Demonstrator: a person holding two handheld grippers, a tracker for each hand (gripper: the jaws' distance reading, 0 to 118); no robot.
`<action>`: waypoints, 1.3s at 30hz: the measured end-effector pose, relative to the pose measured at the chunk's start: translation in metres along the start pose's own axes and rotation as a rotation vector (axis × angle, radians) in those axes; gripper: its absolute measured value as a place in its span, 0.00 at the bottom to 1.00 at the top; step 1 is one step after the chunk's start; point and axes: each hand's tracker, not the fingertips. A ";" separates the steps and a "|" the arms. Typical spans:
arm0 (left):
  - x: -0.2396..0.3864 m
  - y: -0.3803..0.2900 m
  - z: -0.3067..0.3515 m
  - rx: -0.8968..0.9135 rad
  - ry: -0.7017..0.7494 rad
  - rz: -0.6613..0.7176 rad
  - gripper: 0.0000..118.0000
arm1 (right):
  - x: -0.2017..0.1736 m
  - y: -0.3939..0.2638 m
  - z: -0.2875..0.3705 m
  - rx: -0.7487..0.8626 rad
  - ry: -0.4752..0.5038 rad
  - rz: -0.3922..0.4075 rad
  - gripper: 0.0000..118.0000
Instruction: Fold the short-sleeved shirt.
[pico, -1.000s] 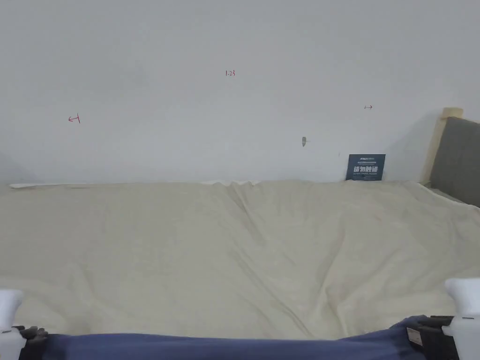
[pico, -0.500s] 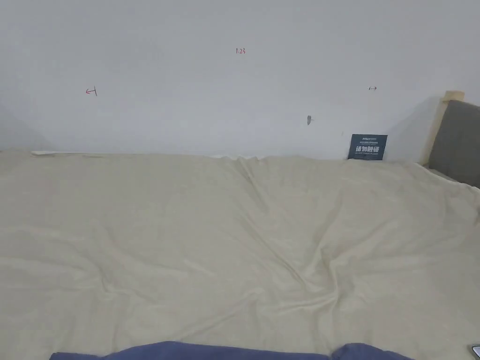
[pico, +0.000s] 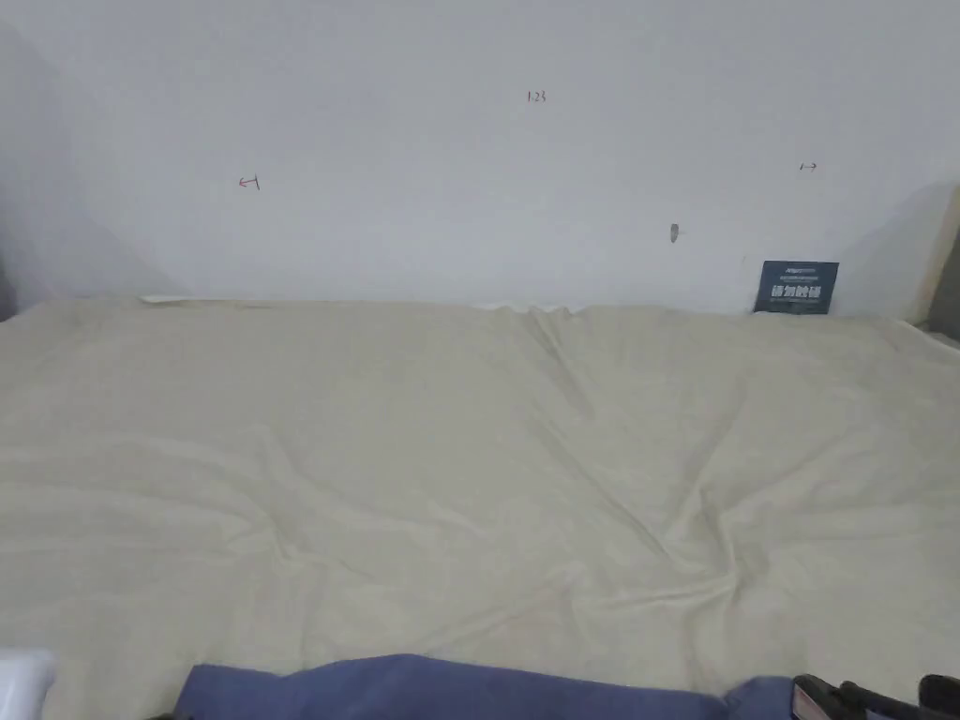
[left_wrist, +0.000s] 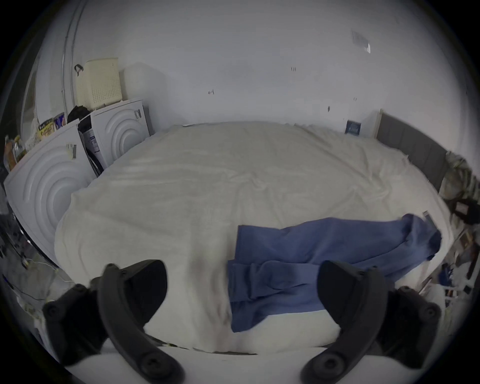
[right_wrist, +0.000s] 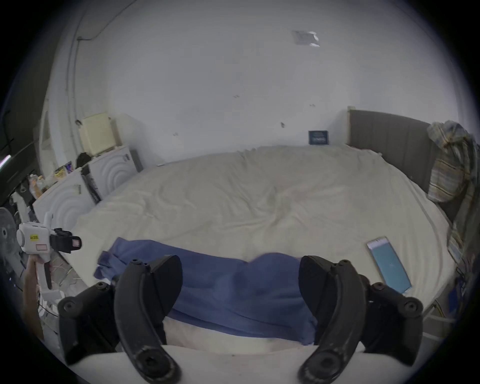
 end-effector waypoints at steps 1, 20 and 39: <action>0.000 -0.002 0.003 0.006 -0.014 0.003 0.70 | -0.009 0.000 -0.004 -0.010 0.047 0.016 0.43; -0.067 -0.026 -0.042 -0.132 -0.094 0.280 0.51 | -0.135 -0.045 -0.074 -0.238 0.254 0.183 0.00; -0.069 -0.016 -0.122 -0.275 -0.416 0.502 0.85 | -0.110 -0.050 -0.103 -0.355 0.136 0.133 0.00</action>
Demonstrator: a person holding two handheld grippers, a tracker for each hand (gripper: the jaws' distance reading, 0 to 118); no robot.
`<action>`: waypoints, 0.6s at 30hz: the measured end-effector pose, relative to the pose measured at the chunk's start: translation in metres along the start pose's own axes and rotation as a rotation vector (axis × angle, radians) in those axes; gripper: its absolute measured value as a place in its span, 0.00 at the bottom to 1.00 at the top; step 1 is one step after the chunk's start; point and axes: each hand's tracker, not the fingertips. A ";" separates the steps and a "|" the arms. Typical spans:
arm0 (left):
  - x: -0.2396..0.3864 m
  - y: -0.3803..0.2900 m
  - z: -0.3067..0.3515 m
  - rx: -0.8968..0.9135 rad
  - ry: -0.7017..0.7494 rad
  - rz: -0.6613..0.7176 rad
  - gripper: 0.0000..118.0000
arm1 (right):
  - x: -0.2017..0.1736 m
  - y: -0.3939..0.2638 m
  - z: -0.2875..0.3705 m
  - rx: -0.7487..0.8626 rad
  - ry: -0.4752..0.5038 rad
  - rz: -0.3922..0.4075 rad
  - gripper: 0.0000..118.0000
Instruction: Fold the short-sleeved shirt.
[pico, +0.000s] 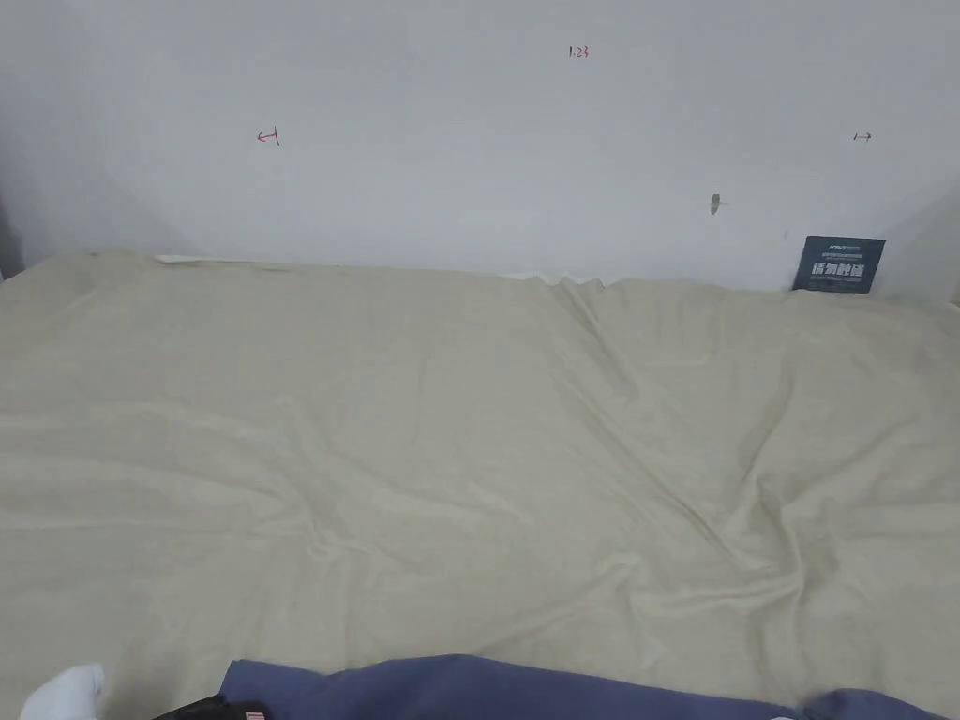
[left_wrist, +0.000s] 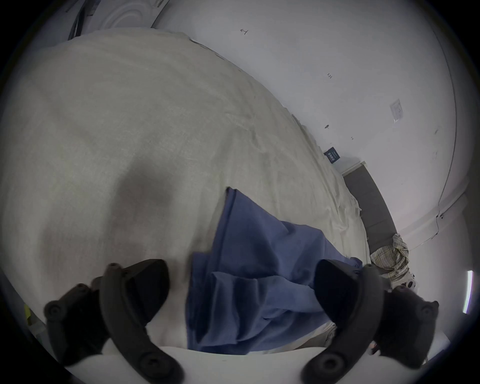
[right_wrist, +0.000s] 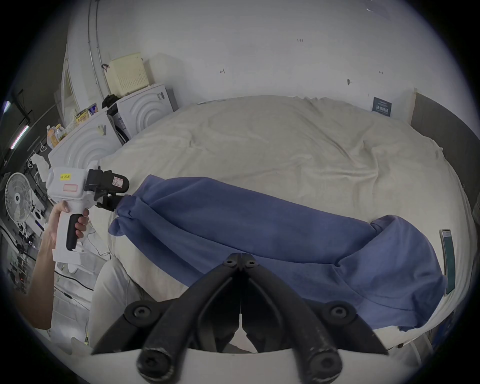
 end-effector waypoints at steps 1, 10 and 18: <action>0.002 -0.001 -0.002 -0.013 -0.024 -0.021 0.84 | 0.001 -0.001 -0.002 -0.002 0.003 0.002 0.00; 0.010 0.003 -0.017 -0.074 0.323 -0.266 0.21 | 0.010 -0.008 -0.011 -0.030 0.028 -0.026 0.00; 0.034 0.004 -0.007 -0.066 0.216 -0.218 0.09 | 0.042 -0.018 0.005 -0.004 -0.025 -0.102 0.00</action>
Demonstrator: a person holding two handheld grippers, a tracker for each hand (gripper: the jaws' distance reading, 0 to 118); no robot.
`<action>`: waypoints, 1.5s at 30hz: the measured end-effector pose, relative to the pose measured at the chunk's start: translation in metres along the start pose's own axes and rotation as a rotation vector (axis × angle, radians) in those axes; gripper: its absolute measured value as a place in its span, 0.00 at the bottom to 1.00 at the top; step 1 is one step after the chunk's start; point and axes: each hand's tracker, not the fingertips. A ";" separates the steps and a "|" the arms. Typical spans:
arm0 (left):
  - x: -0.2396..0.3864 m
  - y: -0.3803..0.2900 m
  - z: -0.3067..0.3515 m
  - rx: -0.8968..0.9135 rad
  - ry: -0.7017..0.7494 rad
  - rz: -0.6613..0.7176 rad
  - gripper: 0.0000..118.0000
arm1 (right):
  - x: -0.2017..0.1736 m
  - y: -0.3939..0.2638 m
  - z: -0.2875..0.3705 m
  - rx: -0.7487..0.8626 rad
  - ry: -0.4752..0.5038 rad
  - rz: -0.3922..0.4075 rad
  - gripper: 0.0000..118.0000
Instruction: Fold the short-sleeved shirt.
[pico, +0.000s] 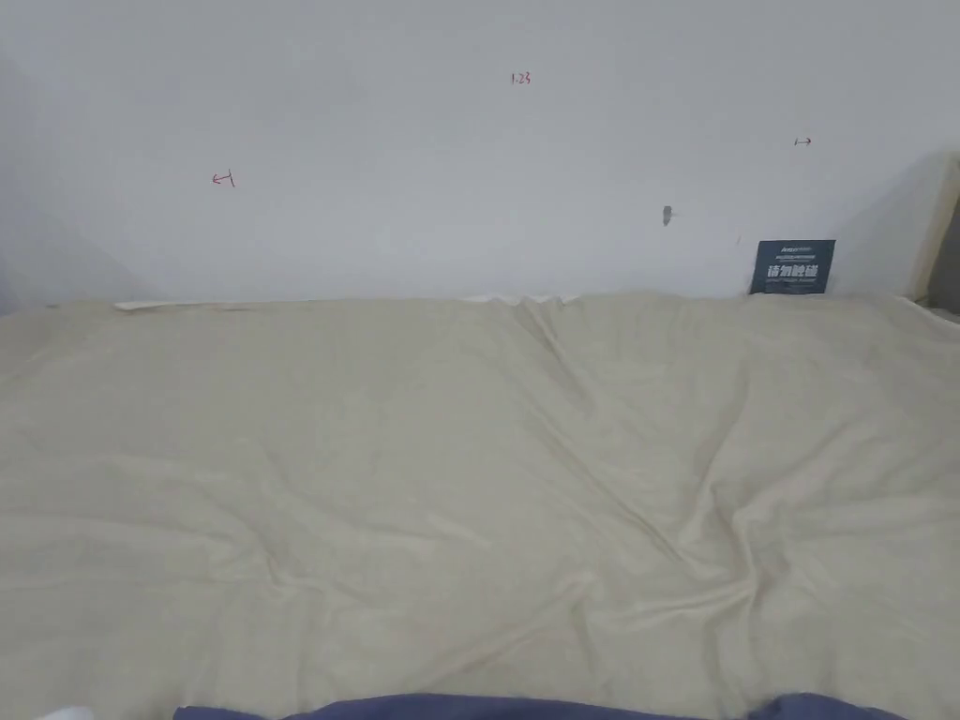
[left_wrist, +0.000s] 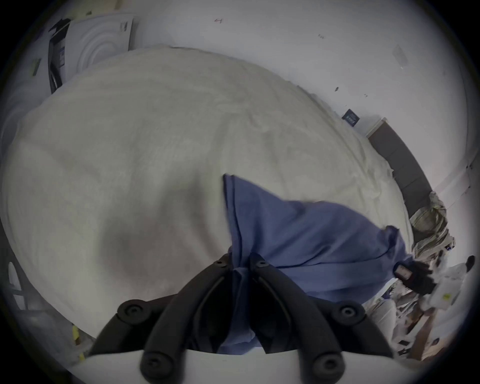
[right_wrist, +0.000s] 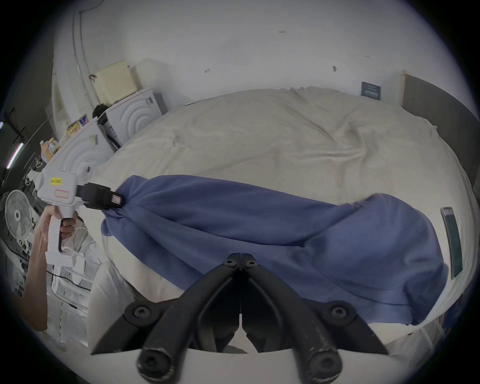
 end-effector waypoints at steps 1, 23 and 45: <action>0.004 0.002 0.006 -0.002 -0.017 0.020 0.09 | 0.006 -0.001 0.003 0.001 -0.007 -0.013 0.00; 0.237 -0.031 -0.061 -0.118 -0.195 -0.326 0.09 | 0.097 -0.014 0.067 0.117 -0.080 -0.168 0.00; 0.234 -0.028 -0.044 -0.032 -0.335 -0.250 1.00 | 0.088 -0.021 0.063 0.097 -0.080 -0.145 0.00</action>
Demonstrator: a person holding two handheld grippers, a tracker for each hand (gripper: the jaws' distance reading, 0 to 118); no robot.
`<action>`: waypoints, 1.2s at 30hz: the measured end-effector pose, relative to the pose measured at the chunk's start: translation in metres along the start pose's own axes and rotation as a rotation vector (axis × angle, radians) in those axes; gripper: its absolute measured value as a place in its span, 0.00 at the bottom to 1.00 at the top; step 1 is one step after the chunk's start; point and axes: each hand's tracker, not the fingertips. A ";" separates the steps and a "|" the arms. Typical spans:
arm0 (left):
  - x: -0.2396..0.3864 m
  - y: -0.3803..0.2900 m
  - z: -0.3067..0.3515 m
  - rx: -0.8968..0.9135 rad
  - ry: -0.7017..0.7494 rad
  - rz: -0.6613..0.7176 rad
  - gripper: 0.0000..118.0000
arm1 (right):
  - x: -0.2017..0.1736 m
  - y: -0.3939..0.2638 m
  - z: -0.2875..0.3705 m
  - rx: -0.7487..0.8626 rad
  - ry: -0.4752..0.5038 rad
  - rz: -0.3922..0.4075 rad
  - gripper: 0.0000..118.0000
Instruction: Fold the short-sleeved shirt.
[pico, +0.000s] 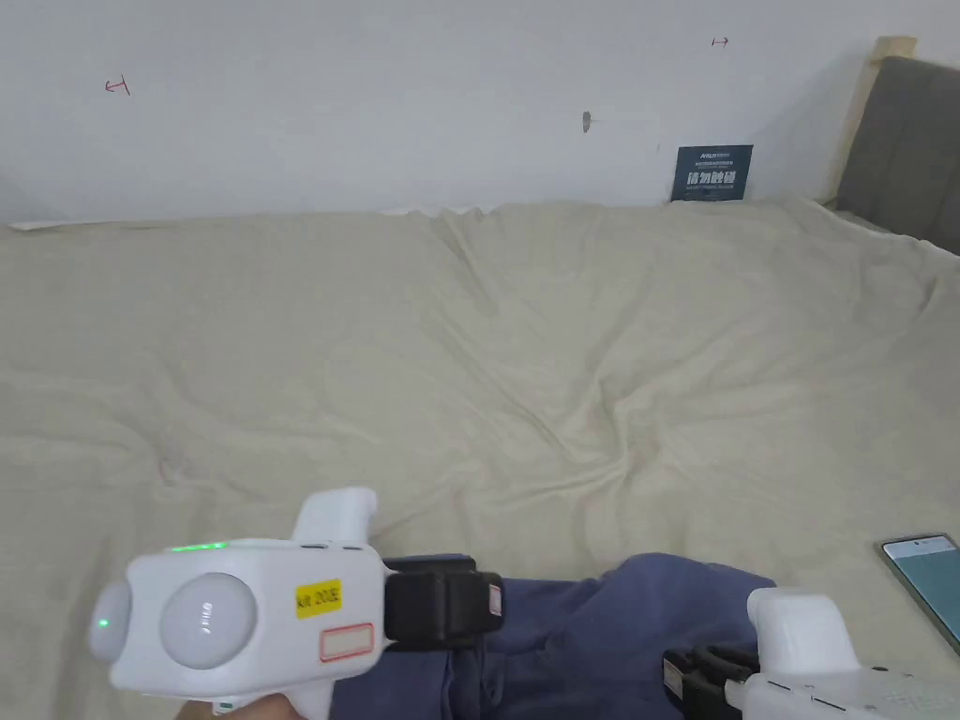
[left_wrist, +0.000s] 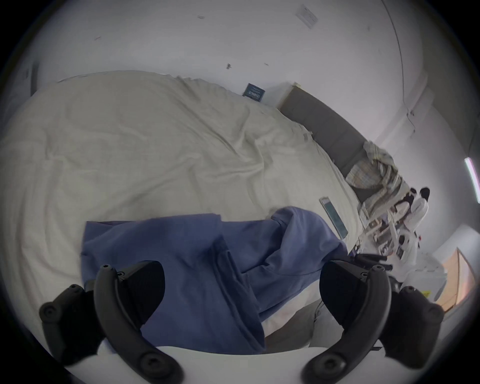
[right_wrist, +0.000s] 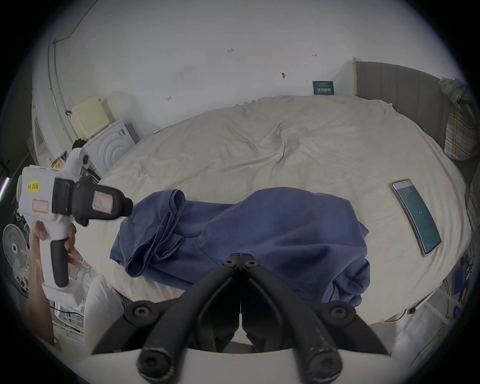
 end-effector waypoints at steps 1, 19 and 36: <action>-0.004 0.003 0.005 0.019 0.007 0.015 1.00 | 0.000 0.000 0.000 -0.001 0.002 0.001 0.00; 0.004 -0.029 -0.039 -0.101 0.111 -0.017 0.08 | 0.005 -0.003 0.008 0.017 -0.022 -0.001 0.00; 0.013 -0.031 0.012 -0.028 -0.075 0.011 0.08 | 0.009 0.002 0.024 0.041 -0.047 -0.004 0.00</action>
